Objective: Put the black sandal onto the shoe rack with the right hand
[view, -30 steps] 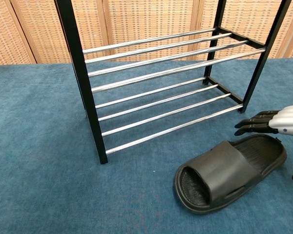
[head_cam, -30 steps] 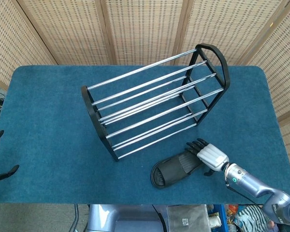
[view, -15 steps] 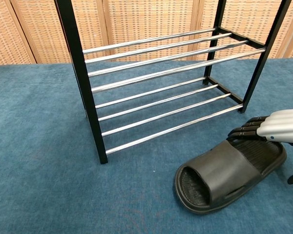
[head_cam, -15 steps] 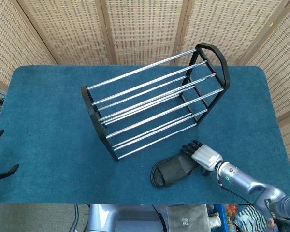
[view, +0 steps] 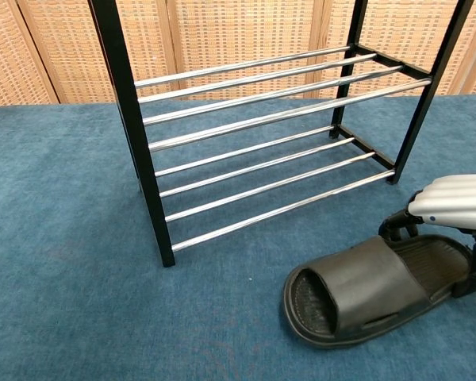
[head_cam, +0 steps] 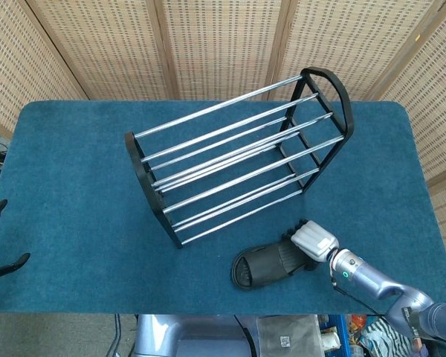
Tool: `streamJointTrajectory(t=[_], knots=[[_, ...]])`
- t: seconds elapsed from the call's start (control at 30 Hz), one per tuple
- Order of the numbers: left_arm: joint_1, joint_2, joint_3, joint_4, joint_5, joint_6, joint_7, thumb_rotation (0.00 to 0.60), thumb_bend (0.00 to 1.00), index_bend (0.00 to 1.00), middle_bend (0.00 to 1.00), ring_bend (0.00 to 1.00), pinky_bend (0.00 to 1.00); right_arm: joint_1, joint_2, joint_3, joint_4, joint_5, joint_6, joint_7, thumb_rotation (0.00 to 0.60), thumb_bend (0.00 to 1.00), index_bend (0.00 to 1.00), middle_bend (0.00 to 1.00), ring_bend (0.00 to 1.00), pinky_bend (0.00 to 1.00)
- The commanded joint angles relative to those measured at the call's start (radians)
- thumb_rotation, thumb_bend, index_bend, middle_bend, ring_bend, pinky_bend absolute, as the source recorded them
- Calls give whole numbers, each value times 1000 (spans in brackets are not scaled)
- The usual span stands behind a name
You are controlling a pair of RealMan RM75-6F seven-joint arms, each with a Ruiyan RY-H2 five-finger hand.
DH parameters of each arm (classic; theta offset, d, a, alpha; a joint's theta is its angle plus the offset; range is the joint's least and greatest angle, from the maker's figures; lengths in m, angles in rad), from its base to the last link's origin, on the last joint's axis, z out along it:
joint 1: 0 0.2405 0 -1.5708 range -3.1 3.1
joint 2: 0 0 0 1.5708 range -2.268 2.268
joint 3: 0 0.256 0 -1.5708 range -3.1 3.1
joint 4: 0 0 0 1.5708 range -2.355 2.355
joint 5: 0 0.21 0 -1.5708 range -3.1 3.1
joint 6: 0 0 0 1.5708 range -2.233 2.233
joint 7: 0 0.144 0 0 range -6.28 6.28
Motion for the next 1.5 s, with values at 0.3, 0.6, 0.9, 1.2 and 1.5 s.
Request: streamJointTrajectory(t=[0.3, 0.6, 0.9, 1.2, 1.5], knots=[[-3, 2, 6, -3, 5, -8, 1, 600, 182, 0, 0, 0, 0, -52, 74, -15, -68, 29, 104, 48, 600, 284, 584, 615, 454, 355], [0, 11, 16, -8, 20, -5, -13, 600, 183, 0, 0, 0, 0, -124, 168, 21, -205, 185, 158, -50, 600, 321, 584, 621, 469, 370], [3, 22, 26, -11, 38, -5, -32, 600, 183, 0, 0, 0, 0, -159, 155, 105, -391, 507, 202, -288, 600, 412, 584, 626, 490, 385], [5, 33, 29, -10, 40, -6, -55, 600, 182, 0, 0, 0, 0, -111, 32, 167, -508, 880, 321, -571, 600, 437, 584, 628, 508, 395], [2, 43, 29, -8, 34, -16, -75, 600, 182, 0, 0, 0, 0, -41, -145, 284, -510, 1149, 510, -710, 600, 437, 584, 627, 513, 402]])
